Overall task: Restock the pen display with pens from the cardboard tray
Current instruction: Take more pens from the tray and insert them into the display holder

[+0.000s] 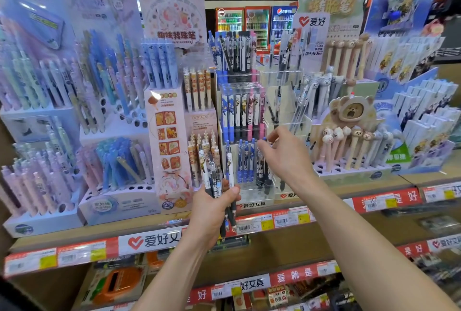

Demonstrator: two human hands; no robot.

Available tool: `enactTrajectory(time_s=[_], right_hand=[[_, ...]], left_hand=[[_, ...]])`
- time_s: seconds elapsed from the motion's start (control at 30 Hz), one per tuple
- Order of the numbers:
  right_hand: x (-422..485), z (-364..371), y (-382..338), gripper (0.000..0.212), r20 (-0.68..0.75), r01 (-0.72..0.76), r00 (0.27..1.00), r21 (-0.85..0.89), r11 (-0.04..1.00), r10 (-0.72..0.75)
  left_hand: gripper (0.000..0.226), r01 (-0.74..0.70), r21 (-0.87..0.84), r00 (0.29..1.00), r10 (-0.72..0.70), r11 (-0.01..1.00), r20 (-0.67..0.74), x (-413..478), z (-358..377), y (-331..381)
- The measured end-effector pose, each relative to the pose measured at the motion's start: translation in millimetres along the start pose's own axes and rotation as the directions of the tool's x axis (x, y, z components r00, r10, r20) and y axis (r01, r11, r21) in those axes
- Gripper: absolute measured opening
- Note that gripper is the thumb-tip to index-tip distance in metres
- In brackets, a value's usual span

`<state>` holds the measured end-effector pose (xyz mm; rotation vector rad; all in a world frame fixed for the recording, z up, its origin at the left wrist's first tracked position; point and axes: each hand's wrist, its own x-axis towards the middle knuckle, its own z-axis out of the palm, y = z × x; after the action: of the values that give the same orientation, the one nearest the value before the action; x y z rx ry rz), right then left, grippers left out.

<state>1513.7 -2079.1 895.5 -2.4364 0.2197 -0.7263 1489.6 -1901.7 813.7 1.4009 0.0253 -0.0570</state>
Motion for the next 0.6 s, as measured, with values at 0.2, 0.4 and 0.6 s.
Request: enactTrajectory(time_s=[0.2,0.4,0.6], right_hand=[[-26.3,-10.4,-14.0,0.019,0.383,-0.117,0.924,0.334,0.935,-0.021],[-19.7,-11.2,-10.8,0.014,0.45,-0.192,0.892,0.452,0.871,-0.037],[-0.9,-29.7,-5.9,0.018,0.235,-0.111,0.972,0.5,0.859,-0.01]], left_hand=[[0.019,0.025,-0.037,0.996,-0.022,0.999,0.084,-4.3,5.8,4.6],[0.016,0.021,-0.071,0.992,-0.012,0.997,0.128,-5.6,9.5,5.0],[0.014,0.049,-0.065,0.999,-0.048,0.997,0.024,1.6,-2.2,-5.4]])
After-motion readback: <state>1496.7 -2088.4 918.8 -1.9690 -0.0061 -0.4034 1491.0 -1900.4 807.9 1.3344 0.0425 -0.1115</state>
